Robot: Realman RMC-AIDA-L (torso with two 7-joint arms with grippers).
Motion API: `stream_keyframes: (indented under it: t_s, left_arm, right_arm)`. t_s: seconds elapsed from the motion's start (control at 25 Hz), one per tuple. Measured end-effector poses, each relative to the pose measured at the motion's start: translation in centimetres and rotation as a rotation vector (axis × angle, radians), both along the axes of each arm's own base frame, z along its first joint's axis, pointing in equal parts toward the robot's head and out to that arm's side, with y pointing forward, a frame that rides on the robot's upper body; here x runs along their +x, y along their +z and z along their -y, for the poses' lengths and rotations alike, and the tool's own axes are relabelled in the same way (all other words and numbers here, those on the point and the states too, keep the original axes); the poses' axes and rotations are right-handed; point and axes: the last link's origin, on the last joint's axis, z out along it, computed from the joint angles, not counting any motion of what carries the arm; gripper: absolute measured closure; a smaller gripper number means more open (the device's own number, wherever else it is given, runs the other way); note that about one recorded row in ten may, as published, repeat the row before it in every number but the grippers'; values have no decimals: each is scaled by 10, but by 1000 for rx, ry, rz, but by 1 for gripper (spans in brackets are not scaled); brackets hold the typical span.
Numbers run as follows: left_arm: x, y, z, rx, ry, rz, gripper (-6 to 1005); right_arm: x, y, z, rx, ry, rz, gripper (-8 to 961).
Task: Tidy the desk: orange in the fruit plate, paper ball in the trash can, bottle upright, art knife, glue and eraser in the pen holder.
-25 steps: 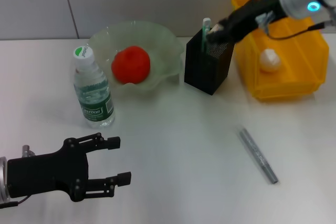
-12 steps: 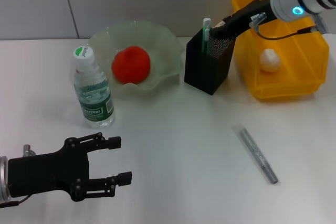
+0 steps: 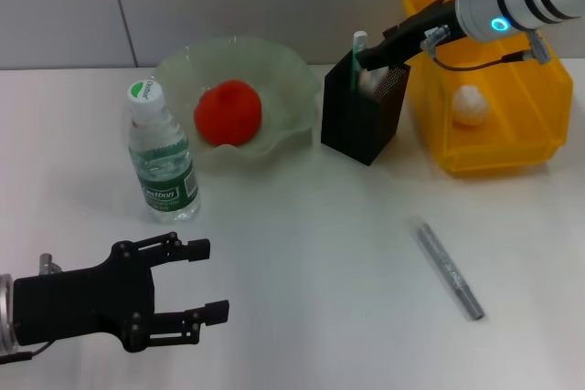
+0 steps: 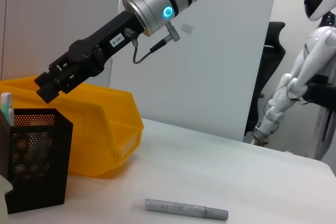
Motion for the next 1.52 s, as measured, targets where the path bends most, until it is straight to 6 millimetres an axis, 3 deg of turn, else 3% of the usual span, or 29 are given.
stream_keyframes:
  t_s: [0.24, 0.4, 0.6, 0.68, 0.84, 1.0, 1.08, 1.52]
  left_arm:
    - [-1, 0, 1, 3, 0, -1, 172]
    - [-1, 0, 1, 4, -1, -1, 172]
    - [-1, 0, 1, 2, -4, -3, 172]
    - [0, 0, 0, 2, -6, -3, 172]
    - [0, 0, 0, 1, -9, -4, 172]
    - [1, 0, 0, 0, -11, -5, 172]
    - [1, -1, -1, -1, -13, -6, 172]
    - [2, 0, -2, -2, -15, -4, 172]
  right_arm:
    - [-2, 0, -1, 6, 5, -8, 380]
    - [-12, 10, 1, 23, 18, -102, 298]
    - [-31, 33, 27, -73, 30, -224, 211]
    - [-35, 44, 46, -168, -28, -193, 212]
    - [-32, 49, 59, -254, -108, -127, 214]
    - [-17, 44, 66, -311, -226, -10, 216]
    - [-5, 31, 68, -345, -299, 78, 217]
    - [18, -8, 77, -435, -380, 234, 222]
